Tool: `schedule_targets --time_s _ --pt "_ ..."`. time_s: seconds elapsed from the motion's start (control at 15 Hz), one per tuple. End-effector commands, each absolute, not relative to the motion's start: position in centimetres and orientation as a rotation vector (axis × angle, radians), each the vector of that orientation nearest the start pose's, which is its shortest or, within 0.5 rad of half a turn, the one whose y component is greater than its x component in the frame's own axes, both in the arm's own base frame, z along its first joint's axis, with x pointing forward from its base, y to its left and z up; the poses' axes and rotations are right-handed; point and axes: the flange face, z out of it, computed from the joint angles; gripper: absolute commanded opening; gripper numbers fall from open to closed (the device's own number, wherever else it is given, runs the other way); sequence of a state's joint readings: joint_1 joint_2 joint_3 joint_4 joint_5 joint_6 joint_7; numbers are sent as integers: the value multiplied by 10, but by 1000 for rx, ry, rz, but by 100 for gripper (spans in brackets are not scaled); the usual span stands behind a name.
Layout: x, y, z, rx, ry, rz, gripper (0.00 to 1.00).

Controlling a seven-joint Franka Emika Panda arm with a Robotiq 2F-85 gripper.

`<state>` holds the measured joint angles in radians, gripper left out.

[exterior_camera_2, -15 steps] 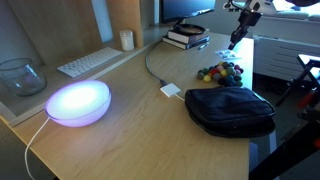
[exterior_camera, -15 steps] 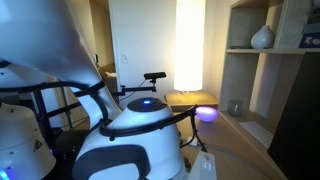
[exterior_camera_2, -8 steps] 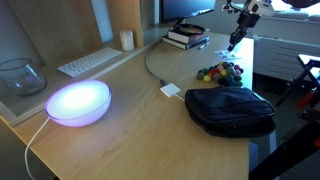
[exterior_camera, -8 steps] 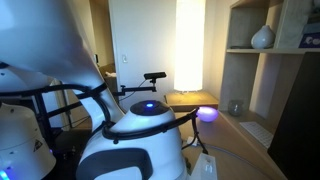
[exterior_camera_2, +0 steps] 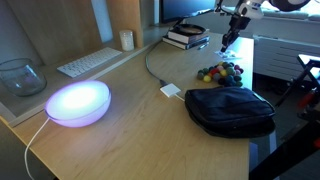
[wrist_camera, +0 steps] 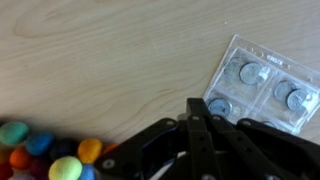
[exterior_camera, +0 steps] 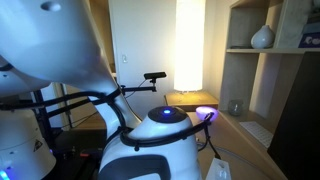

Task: Put the charger cable, head and the plastic object onto the floor.

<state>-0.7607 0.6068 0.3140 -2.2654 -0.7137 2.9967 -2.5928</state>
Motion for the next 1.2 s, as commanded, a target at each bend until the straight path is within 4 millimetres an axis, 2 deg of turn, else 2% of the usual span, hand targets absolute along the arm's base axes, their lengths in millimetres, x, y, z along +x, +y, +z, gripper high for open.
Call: schedule_targets --time_s 0.0,0.47,0.73,1.13 --pt "511 -172 118 597 2908 -35 0" --pt "525 -167 99 682 2944 -87 0" --pt "531 -177 91 723 2962 -71 0" --pt "523 -191 89 756 2957 -54 0"
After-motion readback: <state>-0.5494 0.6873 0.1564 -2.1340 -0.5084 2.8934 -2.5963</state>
